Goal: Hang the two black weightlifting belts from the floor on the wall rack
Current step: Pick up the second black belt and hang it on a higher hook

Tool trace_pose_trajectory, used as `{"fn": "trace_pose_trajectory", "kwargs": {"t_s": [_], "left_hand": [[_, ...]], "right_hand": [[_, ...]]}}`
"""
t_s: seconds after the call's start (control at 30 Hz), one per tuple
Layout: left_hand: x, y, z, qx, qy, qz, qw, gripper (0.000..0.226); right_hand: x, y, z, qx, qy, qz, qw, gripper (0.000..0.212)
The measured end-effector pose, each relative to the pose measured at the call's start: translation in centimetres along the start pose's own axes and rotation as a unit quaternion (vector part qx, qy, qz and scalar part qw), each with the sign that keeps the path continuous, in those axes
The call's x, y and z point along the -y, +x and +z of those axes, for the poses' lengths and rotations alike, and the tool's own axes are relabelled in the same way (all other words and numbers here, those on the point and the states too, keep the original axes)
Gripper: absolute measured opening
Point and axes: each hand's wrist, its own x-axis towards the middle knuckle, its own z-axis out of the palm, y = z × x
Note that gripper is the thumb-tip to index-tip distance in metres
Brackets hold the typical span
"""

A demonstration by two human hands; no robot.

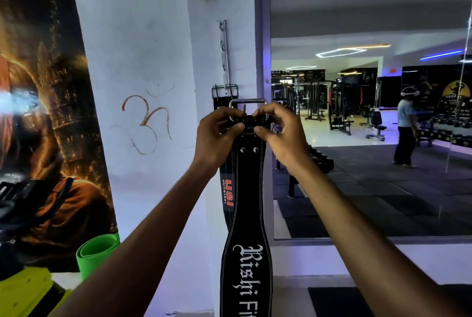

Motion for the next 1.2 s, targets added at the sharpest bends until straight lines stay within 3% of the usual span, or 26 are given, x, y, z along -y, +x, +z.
{"fn": "trace_pose_trajectory", "kwargs": {"t_s": [0.17,0.33,0.57,0.8,0.93,1.2], "left_hand": [[1.0,0.6,1.2,-0.036,-0.005,-0.013,0.999,0.024],[1.9,1.6,1.8,-0.042,0.002,-0.003,0.999,0.033],[6.8,5.1,0.5,-0.055,0.036,-0.017,0.998,0.022],[13.5,10.7,-1.8,-0.041,-0.023,0.023,0.999,0.032],[17.0,15.1,-2.3,-0.048,-0.080,-0.003,0.996,0.044],[20.6,22.7,-1.7,-0.045,-0.098,0.022,0.994,0.051]], "right_hand": [[-1.4,0.9,-0.9,-0.015,0.063,0.006,0.998,0.014],[-3.2,2.7,-0.6,-0.022,0.064,-0.005,0.998,0.009],[-6.7,5.7,2.6,-0.027,0.043,-0.026,0.998,0.007],[-12.0,10.6,7.6,-0.042,0.014,-0.041,0.998,0.011],[-14.4,14.7,10.0,-0.056,-0.003,-0.048,0.997,0.011],[-17.6,21.3,11.9,-0.123,-0.018,-0.061,0.990,0.009]]}}
